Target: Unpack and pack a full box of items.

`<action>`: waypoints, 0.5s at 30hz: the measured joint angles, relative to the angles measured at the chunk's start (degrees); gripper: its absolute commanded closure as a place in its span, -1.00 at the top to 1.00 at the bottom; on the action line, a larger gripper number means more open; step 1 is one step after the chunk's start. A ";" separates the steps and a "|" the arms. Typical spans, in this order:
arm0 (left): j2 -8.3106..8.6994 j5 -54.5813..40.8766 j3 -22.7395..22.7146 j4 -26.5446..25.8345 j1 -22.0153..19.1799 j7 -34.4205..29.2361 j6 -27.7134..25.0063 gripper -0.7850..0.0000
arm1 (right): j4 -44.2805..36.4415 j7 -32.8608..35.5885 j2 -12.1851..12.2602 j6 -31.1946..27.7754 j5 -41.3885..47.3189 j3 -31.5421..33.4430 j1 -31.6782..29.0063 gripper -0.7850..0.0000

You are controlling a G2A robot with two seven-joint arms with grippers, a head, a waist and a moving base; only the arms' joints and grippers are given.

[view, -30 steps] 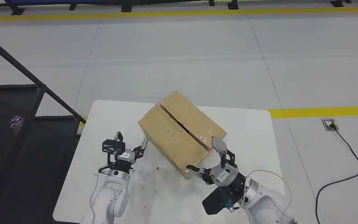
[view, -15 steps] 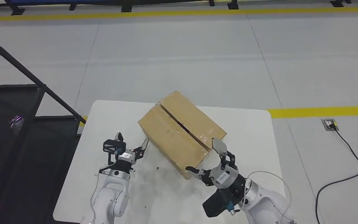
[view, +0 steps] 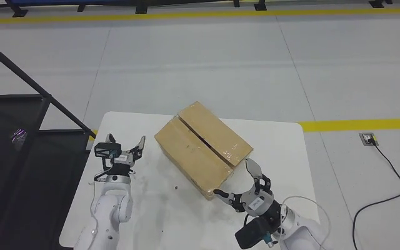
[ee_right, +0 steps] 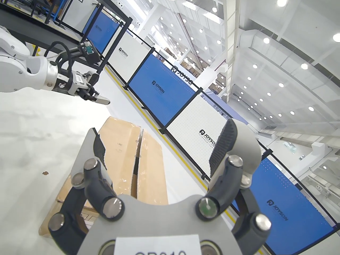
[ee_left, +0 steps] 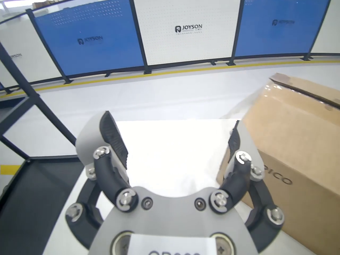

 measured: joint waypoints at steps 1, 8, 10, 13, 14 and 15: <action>0.04 0.32 -0.26 0.52 -0.53 -0.22 -0.07 1.00 | 0.00 -0.22 0.01 0.00 0.12 0.17 -0.03 1.00; 0.05 2.92 -0.30 3.10 -2.45 -1.66 1.61 1.00 | 0.14 0.65 -0.06 -0.24 1.83 0.63 0.09 1.00; 0.05 2.90 -0.30 3.09 -2.44 -1.65 1.59 1.00 | 0.14 0.63 -0.06 -0.23 1.80 0.63 0.09 1.00; 0.05 2.90 -0.30 3.09 -2.44 -1.65 1.59 1.00 | 0.14 0.61 -0.06 -0.22 1.77 0.63 0.09 1.00; 0.01 3.11 -0.16 3.25 -2.45 -1.75 1.87 1.00 | 0.14 0.61 -0.06 -0.22 1.77 0.62 0.09 1.00; -0.09 3.53 0.21 3.67 -2.65 -1.90 2.46 1.00 | 0.13 0.62 -0.06 -0.22 1.76 0.62 0.09 1.00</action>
